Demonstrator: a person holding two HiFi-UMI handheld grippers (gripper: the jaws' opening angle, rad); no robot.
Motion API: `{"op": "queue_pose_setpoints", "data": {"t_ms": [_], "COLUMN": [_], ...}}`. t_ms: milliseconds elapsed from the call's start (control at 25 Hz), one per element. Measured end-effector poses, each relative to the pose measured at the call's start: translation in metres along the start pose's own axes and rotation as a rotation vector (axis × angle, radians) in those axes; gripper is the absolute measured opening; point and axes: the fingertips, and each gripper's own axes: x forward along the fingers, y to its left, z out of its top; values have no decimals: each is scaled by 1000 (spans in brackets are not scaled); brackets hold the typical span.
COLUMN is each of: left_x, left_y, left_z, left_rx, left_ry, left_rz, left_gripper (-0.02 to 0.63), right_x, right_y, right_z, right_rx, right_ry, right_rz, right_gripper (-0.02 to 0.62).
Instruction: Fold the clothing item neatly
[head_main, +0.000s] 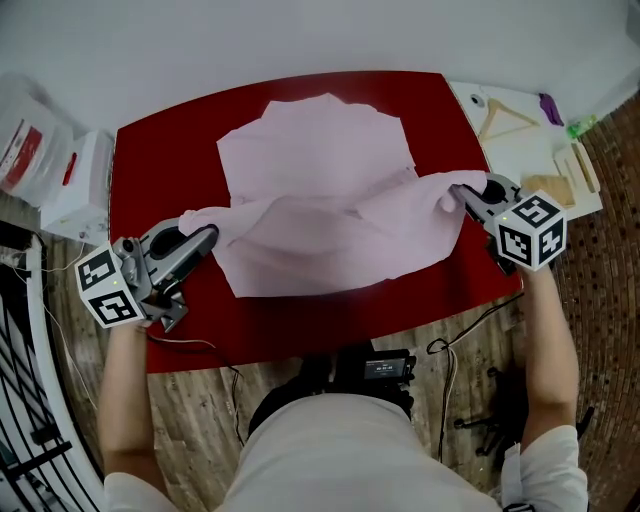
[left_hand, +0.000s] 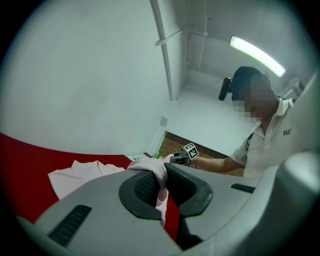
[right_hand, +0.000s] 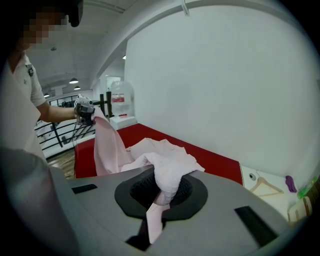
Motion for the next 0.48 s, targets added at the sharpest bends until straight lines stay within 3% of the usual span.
{"op": "queue_pose_setpoints", "data": {"t_ms": [280,480], "left_x": [7,4], "left_y": [31,71], "left_z": [32,42], "left_rx": [72,64], "left_ry": [-7,-10], "left_rz": [68,138], "left_gripper": [15,15], "right_x": [21,49], "right_y": [-28,-53], "right_z": [38,50], "right_rx": [-47,-47], "right_ry": [-18,-5], "right_rz": [32,52], "right_gripper": [20,20]}}
